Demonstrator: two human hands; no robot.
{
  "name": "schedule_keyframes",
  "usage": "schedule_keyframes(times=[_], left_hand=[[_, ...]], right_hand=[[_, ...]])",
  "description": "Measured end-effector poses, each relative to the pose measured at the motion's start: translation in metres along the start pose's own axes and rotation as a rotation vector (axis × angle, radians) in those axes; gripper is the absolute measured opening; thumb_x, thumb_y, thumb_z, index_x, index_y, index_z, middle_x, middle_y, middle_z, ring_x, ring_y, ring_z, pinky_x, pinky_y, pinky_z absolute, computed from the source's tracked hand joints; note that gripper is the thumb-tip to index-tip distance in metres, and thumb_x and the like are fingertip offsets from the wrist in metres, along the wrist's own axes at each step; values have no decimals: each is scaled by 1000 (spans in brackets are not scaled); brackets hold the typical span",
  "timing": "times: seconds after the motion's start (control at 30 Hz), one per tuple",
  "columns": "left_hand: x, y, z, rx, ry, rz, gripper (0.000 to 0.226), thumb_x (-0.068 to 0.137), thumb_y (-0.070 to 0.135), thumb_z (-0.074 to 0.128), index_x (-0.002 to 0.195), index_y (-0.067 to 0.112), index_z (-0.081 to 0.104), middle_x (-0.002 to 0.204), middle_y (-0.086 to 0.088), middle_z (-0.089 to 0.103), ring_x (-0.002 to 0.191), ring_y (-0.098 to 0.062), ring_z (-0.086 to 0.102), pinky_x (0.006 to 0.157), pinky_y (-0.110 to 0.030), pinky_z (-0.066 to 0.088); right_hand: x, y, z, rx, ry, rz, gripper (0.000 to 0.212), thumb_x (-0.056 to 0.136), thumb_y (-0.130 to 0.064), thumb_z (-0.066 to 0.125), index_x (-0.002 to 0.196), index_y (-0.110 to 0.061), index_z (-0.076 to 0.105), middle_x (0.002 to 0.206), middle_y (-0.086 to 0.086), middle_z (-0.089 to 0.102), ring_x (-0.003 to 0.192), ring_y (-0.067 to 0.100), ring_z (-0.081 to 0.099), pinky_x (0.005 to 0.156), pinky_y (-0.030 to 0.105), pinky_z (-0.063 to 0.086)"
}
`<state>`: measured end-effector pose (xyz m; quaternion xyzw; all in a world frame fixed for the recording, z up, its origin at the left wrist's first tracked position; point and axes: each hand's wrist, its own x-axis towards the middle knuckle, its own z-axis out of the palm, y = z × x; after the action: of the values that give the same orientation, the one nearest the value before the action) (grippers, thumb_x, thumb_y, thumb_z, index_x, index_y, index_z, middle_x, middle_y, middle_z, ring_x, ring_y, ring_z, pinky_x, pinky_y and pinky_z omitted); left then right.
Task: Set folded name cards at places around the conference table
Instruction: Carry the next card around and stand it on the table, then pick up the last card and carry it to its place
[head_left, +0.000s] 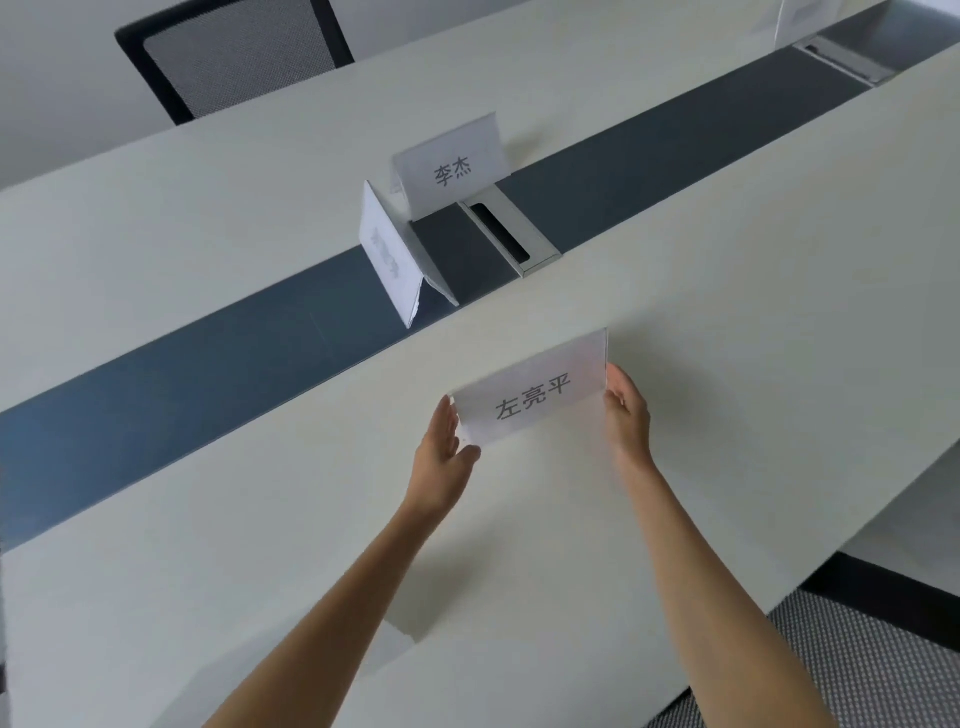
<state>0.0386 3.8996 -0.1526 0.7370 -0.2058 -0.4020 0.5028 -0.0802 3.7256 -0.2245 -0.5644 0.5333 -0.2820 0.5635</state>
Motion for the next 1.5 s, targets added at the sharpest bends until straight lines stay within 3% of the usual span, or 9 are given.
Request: schedule_keyframes(times=[0.2, 0.43, 0.57, 0.67, 0.77, 1.0, 1.23, 1.4, 1.5], left_hand=[[64, 25, 11, -1, -26, 42, 72, 80, -12, 41, 142, 18, 18, 127, 17, 33, 124, -4, 30, 113, -34, 24], [117, 43, 27, -52, -51, 57, 76, 80, -12, 42, 143, 19, 14, 148, 3, 32, 139, -15, 24, 116, -45, 24], [132, 50, 35, -31, -64, 69, 76, 82, -10, 42, 143, 26, 13, 134, 12, 38, 133, -12, 29, 103, -31, 31], [139, 46, 41, -22, -76, 37, 79, 84, -4, 44, 143, 30, 4, 148, -1, 31, 139, -25, 25, 110, -40, 29], [140, 39, 46, -42, -115, 22, 83, 85, -4, 43, 142, 34, -3, 137, 3, 39, 137, -28, 28, 113, -47, 27], [140, 32, 43, 23, -139, 0, 84, 86, 0, 45, 142, 37, -6, 148, -8, 31, 131, -29, 40, 100, -37, 37], [114, 11, -4, 198, -56, -107, 41, 87, 5, 46, 126, 14, 48, 126, -10, 60, 104, -21, 59, 88, -29, 43], [57, 4, -58, 303, -49, -117, 30, 88, 6, 39, 111, 12, 59, 108, -6, 66, 93, -20, 64, 74, -23, 46], [6, -6, -94, 305, 47, -106, 29, 89, 5, 38, 108, 12, 59, 103, -5, 66, 90, -21, 64, 75, -23, 45]], right_hand=[[75, -17, 8, -17, -47, -8, 53, 81, 2, 32, 127, -18, 51, 130, 1, 57, 119, 12, 51, 105, 26, 36], [149, -28, 12, -109, -115, -35, 66, 62, -12, 32, 122, -32, 51, 126, -6, 61, 118, 16, 55, 105, 45, 41], [167, -41, 13, -135, -123, -40, 67, 64, -9, 32, 126, -27, 48, 130, -4, 58, 120, 18, 53, 106, 42, 40], [176, -43, 10, -150, -130, -67, 66, 63, -5, 30, 121, -29, 52, 122, -6, 61, 116, 18, 55, 104, 41, 42], [182, -37, 7, -174, -141, -66, 74, 61, -7, 26, 127, -32, 47, 132, -5, 56, 124, 15, 49, 109, 41, 37], [180, -26, 7, -208, -131, -49, 74, 65, -2, 25, 133, -25, 41, 141, -1, 47, 133, 13, 39, 114, 32, 28], [104, -27, 4, -125, -96, -55, 53, 83, 7, 33, 132, -10, 42, 139, 7, 47, 128, 19, 46, 104, 27, 34], [0, -11, 15, -118, -416, -70, 29, 88, 2, 48, 113, -10, 56, 115, 10, 61, 97, -8, 61, 87, 7, 43], [-69, -12, 30, -204, -831, -10, 30, 85, -25, 61, 114, -24, 52, 124, -1, 57, 120, 7, 52, 98, 13, 37]])
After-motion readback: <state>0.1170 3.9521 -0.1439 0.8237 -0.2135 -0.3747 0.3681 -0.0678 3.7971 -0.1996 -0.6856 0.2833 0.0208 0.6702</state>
